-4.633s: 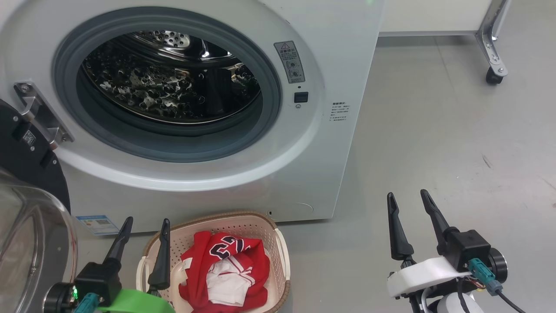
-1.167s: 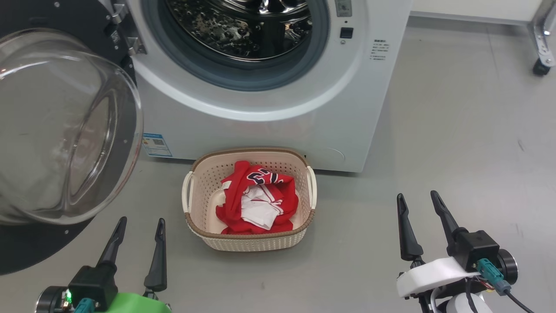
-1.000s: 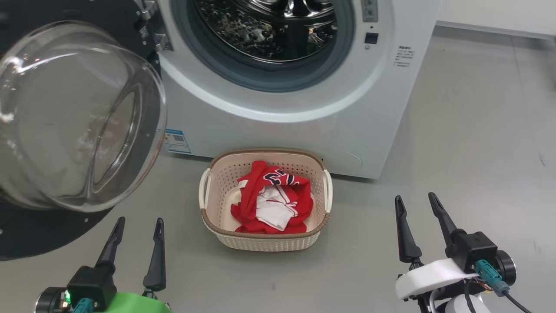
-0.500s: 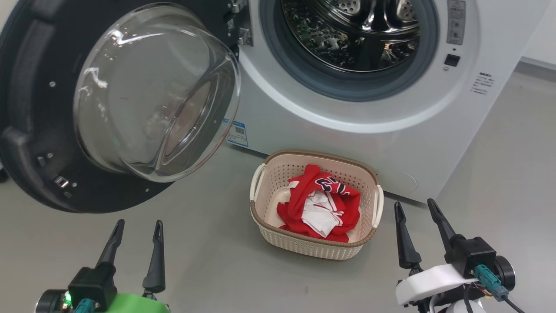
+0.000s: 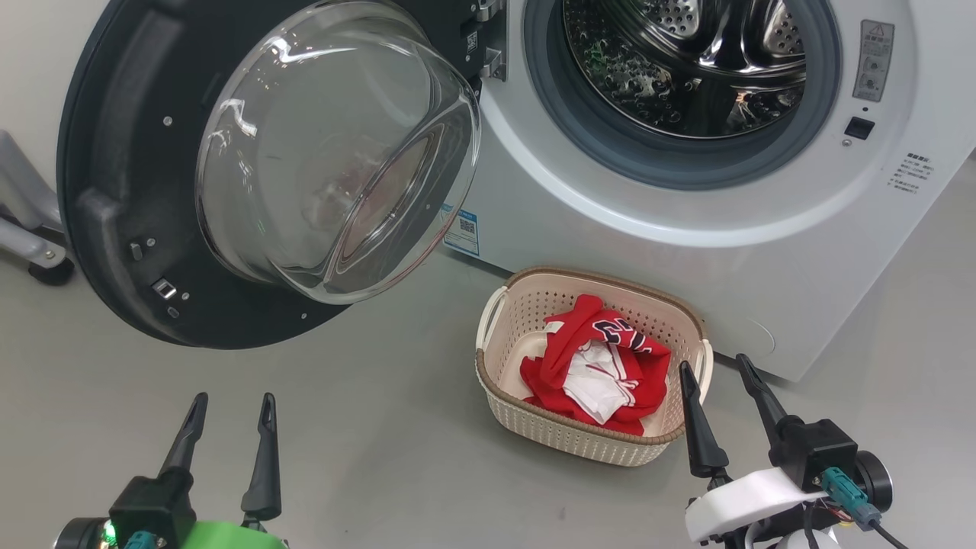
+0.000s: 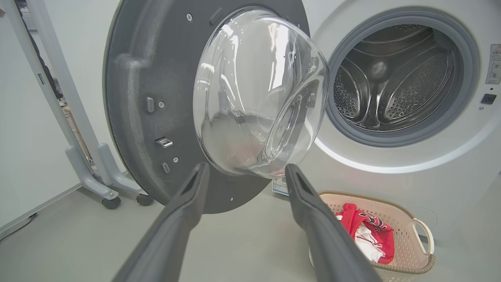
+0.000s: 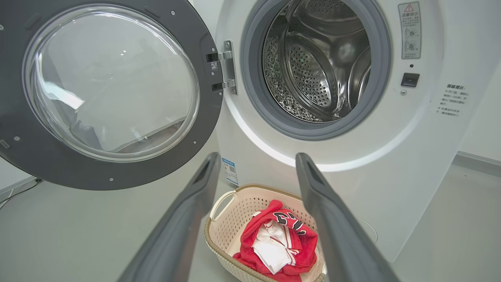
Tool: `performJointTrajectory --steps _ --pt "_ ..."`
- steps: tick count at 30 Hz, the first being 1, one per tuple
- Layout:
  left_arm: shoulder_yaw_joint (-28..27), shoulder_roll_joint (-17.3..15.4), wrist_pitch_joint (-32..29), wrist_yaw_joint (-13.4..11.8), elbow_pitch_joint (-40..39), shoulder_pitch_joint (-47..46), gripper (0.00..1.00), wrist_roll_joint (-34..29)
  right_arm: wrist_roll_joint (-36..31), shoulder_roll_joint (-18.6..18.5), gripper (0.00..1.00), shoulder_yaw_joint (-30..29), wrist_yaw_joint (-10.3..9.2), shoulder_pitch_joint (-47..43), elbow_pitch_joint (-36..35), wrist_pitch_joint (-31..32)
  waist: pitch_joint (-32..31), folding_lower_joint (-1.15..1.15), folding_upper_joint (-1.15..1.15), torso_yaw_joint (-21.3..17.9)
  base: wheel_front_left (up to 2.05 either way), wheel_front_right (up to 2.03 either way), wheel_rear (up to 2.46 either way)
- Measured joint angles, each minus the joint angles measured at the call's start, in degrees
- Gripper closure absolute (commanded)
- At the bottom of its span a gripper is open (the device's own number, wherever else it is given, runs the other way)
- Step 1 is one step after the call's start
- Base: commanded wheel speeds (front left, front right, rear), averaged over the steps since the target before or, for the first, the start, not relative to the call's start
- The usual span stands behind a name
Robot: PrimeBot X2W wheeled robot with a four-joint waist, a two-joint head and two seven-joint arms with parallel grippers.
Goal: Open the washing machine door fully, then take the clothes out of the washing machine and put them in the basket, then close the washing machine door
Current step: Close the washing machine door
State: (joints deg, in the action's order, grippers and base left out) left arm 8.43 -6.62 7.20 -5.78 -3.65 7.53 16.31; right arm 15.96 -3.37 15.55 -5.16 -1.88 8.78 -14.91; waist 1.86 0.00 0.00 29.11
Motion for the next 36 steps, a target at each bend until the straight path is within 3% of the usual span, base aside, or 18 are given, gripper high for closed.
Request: performJointTrajectory --steps 10,11,13,14,21,25,36 --pt "-0.07 0.0 0.0 -0.05 -0.03 0.1 0.0 0.08 0.0 0.05 0.0 0.09 0.0 0.01 0.34 0.0 -0.14 0.0 0.0 0.62 0.0 0.0 0.0" --pt "-0.1 0.0 0.0 -0.05 -0.05 0.12 0.15 0.18 0.0 0.05 0.0 0.09 0.02 0.01 0.41 0.0 -0.13 0.0 0.0 0.66 0.0 0.0 0.0" --pt "-0.13 0.02 0.0 -0.07 -0.08 0.16 0.68 0.33 0.0 0.05 0.0 0.15 0.04 0.02 0.59 0.0 -0.1 0.0 0.0 0.74 0.0 0.0 0.0" --pt "-0.19 0.08 0.0 -0.07 -0.08 0.21 1.0 0.41 0.0 0.05 0.0 0.21 0.04 0.02 0.66 0.0 -0.09 0.0 0.0 0.78 0.0 0.0 0.0" --pt "-0.33 0.88 0.71 0.25 -0.89 0.76 1.0 3.98 0.0 0.09 0.0 0.41 0.07 0.1 0.9 0.0 0.05 0.0 0.0 0.93 0.0 0.0 0.0" --pt "-1.7 2.54 1.98 2.04 -2.91 0.74 1.0 10.65 0.0 0.09 0.0 0.44 0.07 0.19 0.98 0.0 0.33 0.0 0.0 1.02 0.0 0.0 0.0" --pt "-6.8 4.12 3.54 9.77 -11.23 -1.53 1.0 39.54 -0.99 0.02 0.0 0.26 0.05 0.62 0.96 0.0 1.75 0.0 0.0 1.29 0.0 0.0 0.0"
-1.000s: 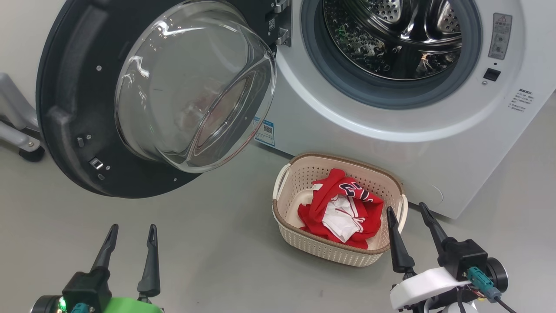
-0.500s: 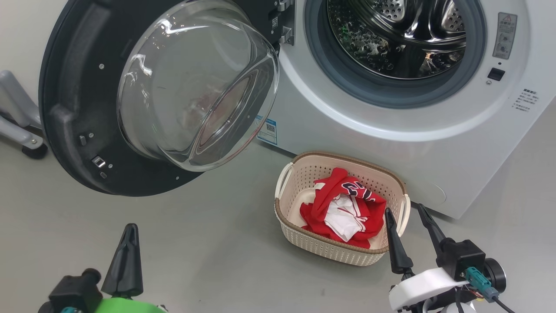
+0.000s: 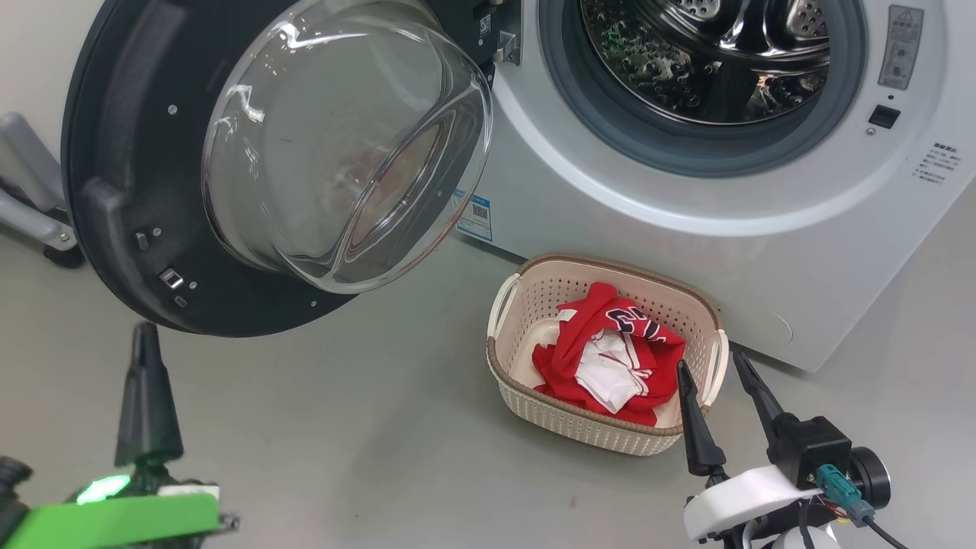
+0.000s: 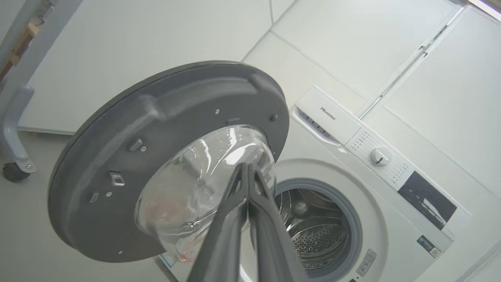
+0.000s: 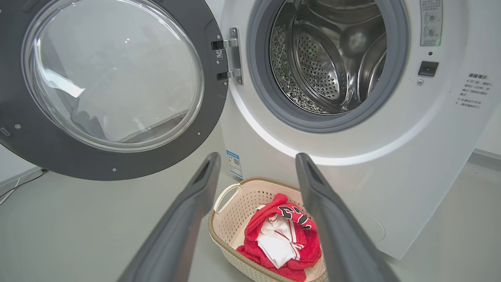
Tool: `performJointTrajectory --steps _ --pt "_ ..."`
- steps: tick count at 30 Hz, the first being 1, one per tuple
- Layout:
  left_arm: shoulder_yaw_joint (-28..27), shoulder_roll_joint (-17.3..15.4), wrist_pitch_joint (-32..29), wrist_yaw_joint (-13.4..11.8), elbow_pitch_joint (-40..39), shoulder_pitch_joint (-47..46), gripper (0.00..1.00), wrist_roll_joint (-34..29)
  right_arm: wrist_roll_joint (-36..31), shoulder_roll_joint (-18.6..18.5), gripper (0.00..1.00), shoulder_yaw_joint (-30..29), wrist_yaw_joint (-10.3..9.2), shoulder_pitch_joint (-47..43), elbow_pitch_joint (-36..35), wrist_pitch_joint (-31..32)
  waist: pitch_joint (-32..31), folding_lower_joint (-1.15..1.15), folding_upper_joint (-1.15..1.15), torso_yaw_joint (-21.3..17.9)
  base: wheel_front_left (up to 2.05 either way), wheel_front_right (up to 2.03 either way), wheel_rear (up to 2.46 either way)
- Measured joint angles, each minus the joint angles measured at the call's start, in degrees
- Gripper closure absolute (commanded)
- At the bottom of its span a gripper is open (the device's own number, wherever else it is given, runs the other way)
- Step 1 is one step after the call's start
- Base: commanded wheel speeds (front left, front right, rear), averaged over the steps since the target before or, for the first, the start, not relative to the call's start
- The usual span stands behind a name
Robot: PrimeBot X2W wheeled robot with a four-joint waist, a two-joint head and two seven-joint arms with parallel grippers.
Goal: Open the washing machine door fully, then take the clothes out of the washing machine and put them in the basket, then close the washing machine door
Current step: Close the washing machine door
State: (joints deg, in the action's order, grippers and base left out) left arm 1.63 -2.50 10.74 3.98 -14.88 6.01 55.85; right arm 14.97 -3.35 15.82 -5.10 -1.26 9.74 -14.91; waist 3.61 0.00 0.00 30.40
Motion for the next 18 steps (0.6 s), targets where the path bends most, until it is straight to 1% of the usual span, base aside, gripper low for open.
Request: performJointTrajectory --steps 2,6,10,12,14,16,18 --pt "-0.75 0.09 0.31 1.2 -1.72 -1.53 1.0 4.68 -0.09 -0.08 0.0 -0.14 -0.01 0.2 -0.01 0.0 0.4 0.0 0.0 0.05 0.0 0.0 0.0" --pt "-3.78 0.09 0.96 1.44 -4.15 -4.98 1.0 10.51 -0.4 -0.26 0.0 -0.25 -0.02 0.93 -0.03 0.0 1.15 0.0 0.0 0.14 0.0 0.0 0.0" --pt "-8.26 -0.03 1.02 1.44 -5.05 -8.5 1.0 11.13 -0.87 -0.54 0.0 -0.24 -0.05 1.22 -0.01 0.0 1.46 0.0 0.0 0.22 0.0 0.0 0.0" --pt "-10.66 -1.2 1.02 1.44 -5.41 -10.1 1.0 11.24 -1.01 -0.77 0.0 -0.29 -0.05 1.31 -0.01 0.0 1.5 0.0 0.0 0.23 0.0 0.0 0.0" --pt "-12.44 -3.43 0.8 1.44 -5.41 -12.09 1.0 11.43 -1.01 -0.79 0.0 -0.44 -0.07 1.34 -0.01 0.0 1.52 0.0 0.0 0.21 0.0 0.0 0.0" --pt "-13.6 -5.5 -0.67 1.44 -4.89 -14.02 1.0 13.34 -1.01 -0.77 0.0 -0.53 -0.08 1.38 -0.02 0.0 1.55 0.0 0.0 0.17 0.0 0.0 0.0" --pt "-16.16 -7.22 -1.2 1.44 -3.68 -15.54 1.0 14.44 -1.03 -0.76 0.0 -0.25 -0.08 1.49 -0.02 0.0 1.59 0.0 0.0 0.0 0.0 0.0 0.0"
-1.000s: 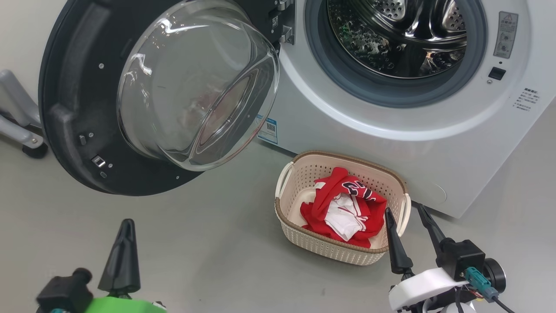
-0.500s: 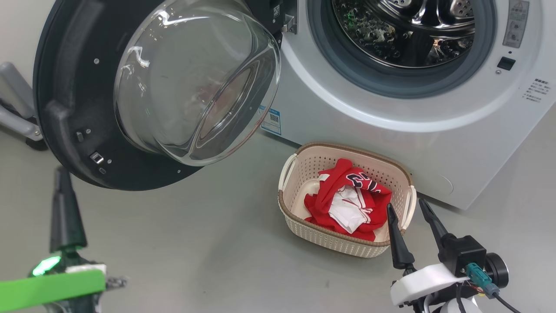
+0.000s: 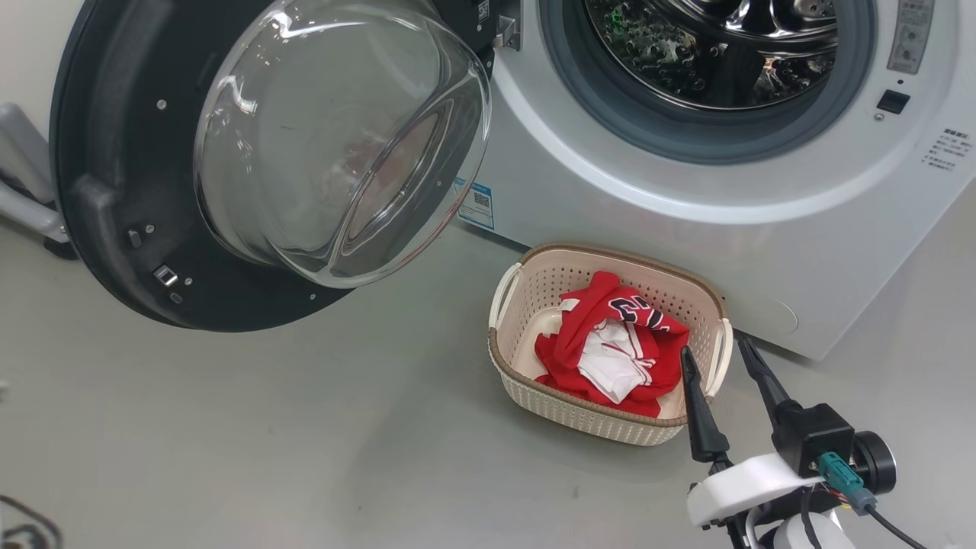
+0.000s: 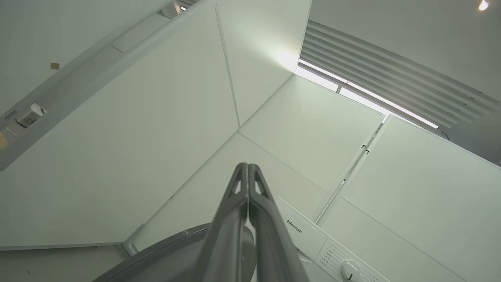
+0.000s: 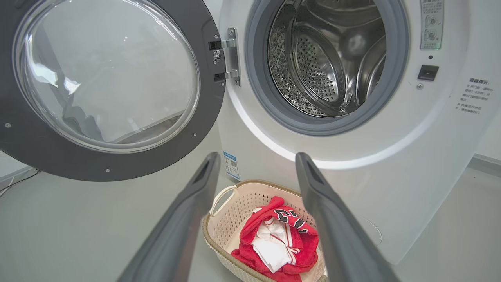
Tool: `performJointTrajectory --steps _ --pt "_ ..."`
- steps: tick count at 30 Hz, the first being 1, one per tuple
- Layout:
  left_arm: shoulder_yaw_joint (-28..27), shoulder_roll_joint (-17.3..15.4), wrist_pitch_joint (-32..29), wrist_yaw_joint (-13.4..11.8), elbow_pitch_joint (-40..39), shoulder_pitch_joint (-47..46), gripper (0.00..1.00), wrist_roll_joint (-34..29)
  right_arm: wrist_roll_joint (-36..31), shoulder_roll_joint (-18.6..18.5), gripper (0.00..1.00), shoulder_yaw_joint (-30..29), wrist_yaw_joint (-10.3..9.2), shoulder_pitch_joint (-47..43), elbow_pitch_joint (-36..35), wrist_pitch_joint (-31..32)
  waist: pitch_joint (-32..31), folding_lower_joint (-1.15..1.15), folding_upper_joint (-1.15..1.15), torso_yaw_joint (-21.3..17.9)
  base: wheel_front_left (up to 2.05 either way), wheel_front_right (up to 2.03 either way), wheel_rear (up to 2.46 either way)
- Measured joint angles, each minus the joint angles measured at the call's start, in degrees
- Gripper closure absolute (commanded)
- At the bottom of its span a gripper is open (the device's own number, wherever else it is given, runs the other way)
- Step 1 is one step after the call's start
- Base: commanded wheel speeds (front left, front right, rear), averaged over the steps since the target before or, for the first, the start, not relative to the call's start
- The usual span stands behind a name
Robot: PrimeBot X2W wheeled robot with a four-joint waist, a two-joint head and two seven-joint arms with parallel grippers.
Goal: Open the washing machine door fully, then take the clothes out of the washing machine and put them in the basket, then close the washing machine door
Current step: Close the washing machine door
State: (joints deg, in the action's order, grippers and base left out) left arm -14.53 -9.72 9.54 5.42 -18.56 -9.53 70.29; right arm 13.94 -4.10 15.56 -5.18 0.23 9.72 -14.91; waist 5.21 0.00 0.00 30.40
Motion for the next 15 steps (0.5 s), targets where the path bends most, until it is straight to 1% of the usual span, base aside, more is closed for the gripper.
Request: performJointTrajectory --steps 3,4,5,7,9,10,12,15 --pt "-3.59 -2.34 -1.87 -0.37 2.89 -1.87 1.0 4.32 -0.05 0.18 0.0 0.25 0.0 0.63 -0.05 0.0 0.18 0.0 0.0 -0.56 0.0 0.0 0.0" --pt "-3.59 -2.34 -1.87 -0.37 2.89 -1.87 1.0 4.32 -0.05 0.18 0.0 0.25 0.0 0.63 -0.05 0.0 0.18 0.0 0.0 -0.56 0.0 0.0 0.0" --pt "-4.97 -3.64 -3.49 -1.11 5.49 -3.52 1.0 7.27 -0.07 0.13 0.0 0.12 0.0 0.78 -0.12 0.0 0.37 0.0 0.0 -0.93 0.0 0.0 0.0" --pt "-6.42 -5.26 -5.34 -2.03 8.35 -5.4 1.0 9.81 -0.08 0.04 0.0 0.09 0.0 0.85 -0.14 0.0 0.61 0.0 0.0 -1.25 0.0 0.0 0.0" --pt "-7.94 -7.25 -7.13 -3.28 11.25 -7.3 1.0 11.83 -0.34 -0.03 0.0 0.11 0.0 1.05 -0.15 0.0 0.85 0.0 0.0 -1.59 0.0 0.0 0.0" --pt "-7.94 -7.25 -7.13 -3.28 11.25 -7.3 1.0 11.83 -0.34 -0.03 0.0 0.11 0.0 1.05 -0.15 0.0 0.85 0.0 0.0 -1.59 0.0 0.0 0.0" --pt "-9.31 -8.86 -8.87 -4.38 14.23 -8.98 1.0 14.44 -0.41 -0.09 0.0 0.25 0.0 1.56 -0.16 0.05 1.09 0.0 0.0 -1.98 0.0 0.0 0.0" --pt "-9.82 -11.15 -11.78 -6.66 18.81 -10.71 1.0 16.12 -0.48 -0.24 0.0 0.31 0.0 2.14 -0.42 0.08 1.44 0.0 0.0 -2.62 0.0 0.0 0.0"
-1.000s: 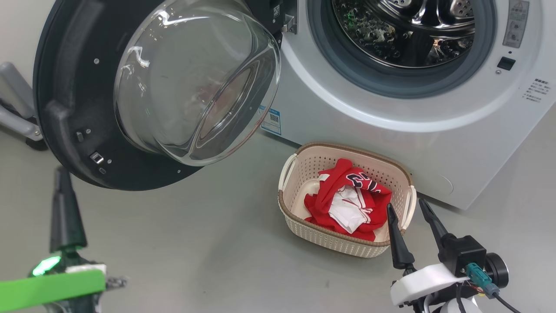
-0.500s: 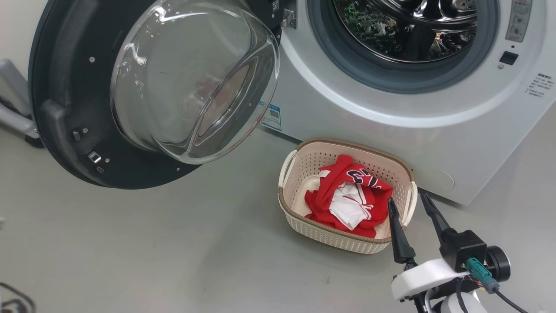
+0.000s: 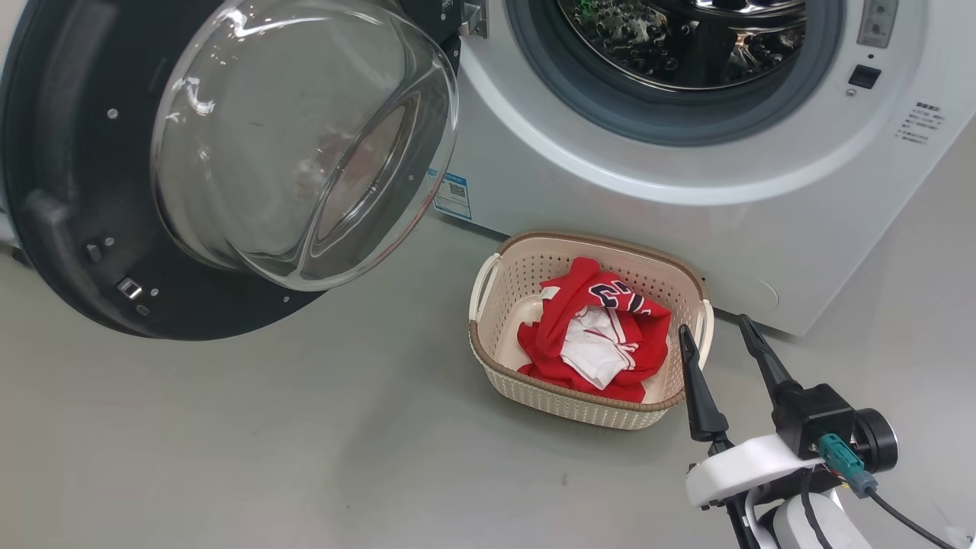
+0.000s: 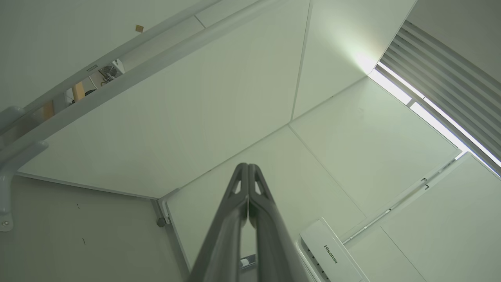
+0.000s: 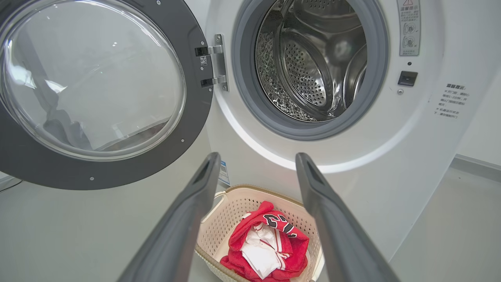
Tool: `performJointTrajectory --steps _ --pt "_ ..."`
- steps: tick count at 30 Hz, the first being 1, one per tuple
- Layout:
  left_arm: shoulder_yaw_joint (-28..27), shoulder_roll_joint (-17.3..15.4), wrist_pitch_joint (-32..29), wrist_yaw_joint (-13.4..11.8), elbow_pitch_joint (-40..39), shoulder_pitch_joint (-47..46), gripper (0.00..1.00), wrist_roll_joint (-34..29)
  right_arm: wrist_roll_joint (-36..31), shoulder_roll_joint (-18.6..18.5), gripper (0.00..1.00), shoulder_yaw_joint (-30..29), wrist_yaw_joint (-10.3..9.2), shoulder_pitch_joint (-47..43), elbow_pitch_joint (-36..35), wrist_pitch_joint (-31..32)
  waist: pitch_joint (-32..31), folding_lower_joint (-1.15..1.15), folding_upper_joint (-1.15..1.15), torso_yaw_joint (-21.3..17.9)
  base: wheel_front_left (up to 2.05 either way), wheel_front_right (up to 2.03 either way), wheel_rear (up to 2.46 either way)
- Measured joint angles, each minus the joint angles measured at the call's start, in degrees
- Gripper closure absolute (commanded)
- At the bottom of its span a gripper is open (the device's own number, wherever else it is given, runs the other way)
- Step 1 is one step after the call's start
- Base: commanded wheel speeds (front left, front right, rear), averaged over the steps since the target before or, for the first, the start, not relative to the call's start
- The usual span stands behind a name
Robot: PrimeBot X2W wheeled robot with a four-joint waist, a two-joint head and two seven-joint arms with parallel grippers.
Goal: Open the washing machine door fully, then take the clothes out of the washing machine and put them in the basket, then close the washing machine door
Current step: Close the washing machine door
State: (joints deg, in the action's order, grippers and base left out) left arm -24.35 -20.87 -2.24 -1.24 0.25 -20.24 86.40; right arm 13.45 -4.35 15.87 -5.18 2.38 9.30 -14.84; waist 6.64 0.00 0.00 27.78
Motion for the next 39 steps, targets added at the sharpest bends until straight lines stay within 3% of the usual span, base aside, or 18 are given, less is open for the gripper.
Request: performJointTrajectory --steps 6,13,23,39 --pt "-1.22 -2.96 -4.65 -3.27 7.89 -2.41 1.0 3.05 -0.59 -0.21 0.0 0.96 0.09 1.39 -0.36 0.48 0.82 0.0 0.0 -1.5 0.0 0.0 0.0" --pt "0.54 -5.54 -10.43 -4.27 14.95 -2.69 1.0 4.81 -0.93 -0.47 0.0 1.25 0.55 2.25 -0.55 0.96 1.72 0.0 0.0 -3.66 0.0 0.0 0.0" --pt "4.35 -6.9 -16.75 -4.12 19.53 -4.11 1.0 5.79 -1.63 -0.99 0.0 1.2 0.52 3.14 -1.18 1.36 3.62 0.0 0.0 -6.09 0.0 0.0 0.0" --pt "8.22 -6.65 -22.7 -0.65 25.64 -6.75 1.0 6.19 -1.99 -1.25 0.0 1.07 0.52 3.48 -1.29 1.51 4.96 0.0 0.0 -6.72 0.0 0.0 0.0"
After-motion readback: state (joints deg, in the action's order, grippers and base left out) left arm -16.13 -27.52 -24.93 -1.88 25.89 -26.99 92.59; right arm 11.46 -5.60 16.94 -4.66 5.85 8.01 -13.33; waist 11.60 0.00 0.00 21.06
